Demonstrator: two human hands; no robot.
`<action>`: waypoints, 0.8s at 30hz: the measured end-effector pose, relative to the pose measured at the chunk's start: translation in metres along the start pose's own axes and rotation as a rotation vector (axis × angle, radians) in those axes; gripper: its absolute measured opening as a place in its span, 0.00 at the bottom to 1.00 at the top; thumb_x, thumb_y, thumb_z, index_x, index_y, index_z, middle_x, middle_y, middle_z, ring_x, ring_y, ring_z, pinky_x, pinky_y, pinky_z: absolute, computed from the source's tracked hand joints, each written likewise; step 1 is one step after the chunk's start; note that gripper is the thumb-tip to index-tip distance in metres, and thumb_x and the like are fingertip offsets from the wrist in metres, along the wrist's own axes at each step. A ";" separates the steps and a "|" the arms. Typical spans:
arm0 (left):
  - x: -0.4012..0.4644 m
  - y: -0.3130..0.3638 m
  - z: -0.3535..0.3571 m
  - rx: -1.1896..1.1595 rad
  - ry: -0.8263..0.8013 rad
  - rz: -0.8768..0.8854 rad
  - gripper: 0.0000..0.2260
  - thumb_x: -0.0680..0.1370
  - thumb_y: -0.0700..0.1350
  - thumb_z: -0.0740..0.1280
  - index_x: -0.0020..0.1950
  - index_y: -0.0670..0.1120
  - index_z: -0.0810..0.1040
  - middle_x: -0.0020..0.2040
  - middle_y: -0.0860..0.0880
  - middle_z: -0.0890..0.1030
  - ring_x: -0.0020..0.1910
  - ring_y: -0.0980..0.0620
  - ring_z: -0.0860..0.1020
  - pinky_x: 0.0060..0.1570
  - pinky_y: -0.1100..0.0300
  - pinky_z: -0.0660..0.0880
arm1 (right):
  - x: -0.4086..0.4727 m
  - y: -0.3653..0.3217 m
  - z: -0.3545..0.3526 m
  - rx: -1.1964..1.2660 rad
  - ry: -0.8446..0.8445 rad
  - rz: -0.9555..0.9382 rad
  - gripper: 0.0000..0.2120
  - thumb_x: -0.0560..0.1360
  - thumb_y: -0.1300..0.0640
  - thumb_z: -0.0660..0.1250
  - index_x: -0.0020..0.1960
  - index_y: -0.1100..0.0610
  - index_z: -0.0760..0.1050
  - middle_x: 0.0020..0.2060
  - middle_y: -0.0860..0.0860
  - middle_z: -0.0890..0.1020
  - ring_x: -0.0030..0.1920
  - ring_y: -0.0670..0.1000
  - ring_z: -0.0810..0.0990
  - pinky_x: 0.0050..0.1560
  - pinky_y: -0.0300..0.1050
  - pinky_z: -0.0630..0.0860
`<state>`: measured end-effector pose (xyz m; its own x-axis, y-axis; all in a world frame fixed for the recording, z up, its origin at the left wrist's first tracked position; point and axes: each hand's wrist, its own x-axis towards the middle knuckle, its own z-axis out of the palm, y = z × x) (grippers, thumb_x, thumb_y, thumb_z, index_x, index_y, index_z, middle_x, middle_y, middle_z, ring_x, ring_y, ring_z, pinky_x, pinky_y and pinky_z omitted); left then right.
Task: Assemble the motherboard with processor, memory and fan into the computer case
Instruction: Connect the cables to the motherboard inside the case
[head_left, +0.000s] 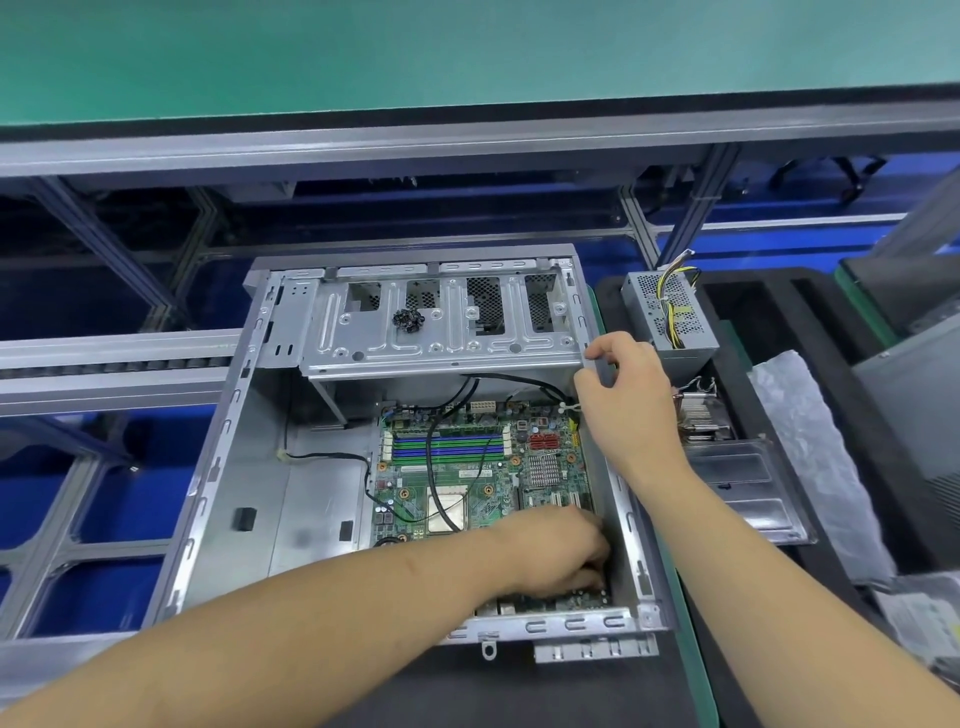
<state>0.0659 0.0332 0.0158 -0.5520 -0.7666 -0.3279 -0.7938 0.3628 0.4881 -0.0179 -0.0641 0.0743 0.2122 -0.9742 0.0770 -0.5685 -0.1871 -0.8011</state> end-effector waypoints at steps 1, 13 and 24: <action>0.000 0.000 0.000 0.000 0.001 -0.002 0.12 0.81 0.48 0.66 0.58 0.41 0.82 0.54 0.43 0.78 0.50 0.43 0.78 0.50 0.49 0.78 | 0.000 0.000 0.000 0.003 0.000 -0.001 0.07 0.78 0.60 0.65 0.54 0.49 0.73 0.53 0.49 0.73 0.42 0.42 0.72 0.40 0.27 0.62; -0.005 -0.004 -0.002 -0.044 0.001 0.032 0.12 0.81 0.48 0.66 0.57 0.42 0.83 0.54 0.44 0.78 0.51 0.45 0.79 0.50 0.49 0.78 | -0.018 0.027 -0.011 0.547 0.034 0.214 0.13 0.81 0.65 0.64 0.57 0.51 0.81 0.49 0.43 0.83 0.45 0.34 0.81 0.45 0.26 0.74; -0.006 -0.009 -0.004 -0.033 0.048 0.079 0.11 0.81 0.45 0.66 0.57 0.41 0.83 0.56 0.44 0.80 0.51 0.45 0.80 0.51 0.53 0.77 | -0.072 0.097 0.006 0.403 0.030 0.543 0.11 0.81 0.65 0.63 0.46 0.55 0.81 0.36 0.50 0.82 0.35 0.48 0.77 0.32 0.37 0.72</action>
<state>0.0771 0.0327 0.0165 -0.5993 -0.7610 -0.2484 -0.7388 0.4063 0.5376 -0.0830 -0.0115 -0.0123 -0.0459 -0.9208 -0.3872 -0.2464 0.3861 -0.8890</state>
